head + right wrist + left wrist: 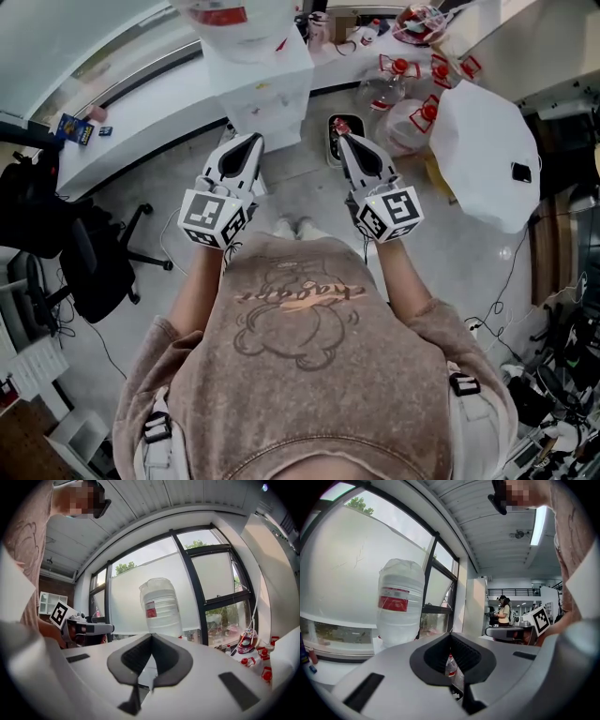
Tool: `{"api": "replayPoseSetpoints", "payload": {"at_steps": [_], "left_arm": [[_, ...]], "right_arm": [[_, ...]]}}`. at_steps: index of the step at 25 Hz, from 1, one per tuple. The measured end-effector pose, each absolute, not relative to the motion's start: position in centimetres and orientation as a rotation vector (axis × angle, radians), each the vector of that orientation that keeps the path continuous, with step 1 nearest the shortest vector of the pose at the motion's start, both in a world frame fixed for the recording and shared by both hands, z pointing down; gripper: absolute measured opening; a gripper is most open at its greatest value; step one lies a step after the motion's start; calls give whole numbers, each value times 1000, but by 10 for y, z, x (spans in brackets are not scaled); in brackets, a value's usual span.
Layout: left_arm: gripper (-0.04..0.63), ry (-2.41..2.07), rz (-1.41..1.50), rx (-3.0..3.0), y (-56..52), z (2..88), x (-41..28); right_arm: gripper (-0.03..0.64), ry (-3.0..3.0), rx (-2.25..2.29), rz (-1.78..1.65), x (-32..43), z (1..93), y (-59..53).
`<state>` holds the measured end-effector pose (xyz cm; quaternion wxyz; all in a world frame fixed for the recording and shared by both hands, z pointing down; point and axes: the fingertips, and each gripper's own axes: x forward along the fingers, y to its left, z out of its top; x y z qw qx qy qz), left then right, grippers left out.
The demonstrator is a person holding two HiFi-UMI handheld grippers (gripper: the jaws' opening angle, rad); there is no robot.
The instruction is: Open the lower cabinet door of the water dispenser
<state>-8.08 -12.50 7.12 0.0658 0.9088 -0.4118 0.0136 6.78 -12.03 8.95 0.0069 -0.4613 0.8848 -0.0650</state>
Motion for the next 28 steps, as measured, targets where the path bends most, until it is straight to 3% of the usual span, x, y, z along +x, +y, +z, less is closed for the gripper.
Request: {"api": "replayPoseSetpoints", "payload": {"at_steps": [28], "left_arm": [[17,-1366,23,2631,-138,117,-88]], "right_arm": [[3,2788,-1505,-201,69,131,-130]]}}
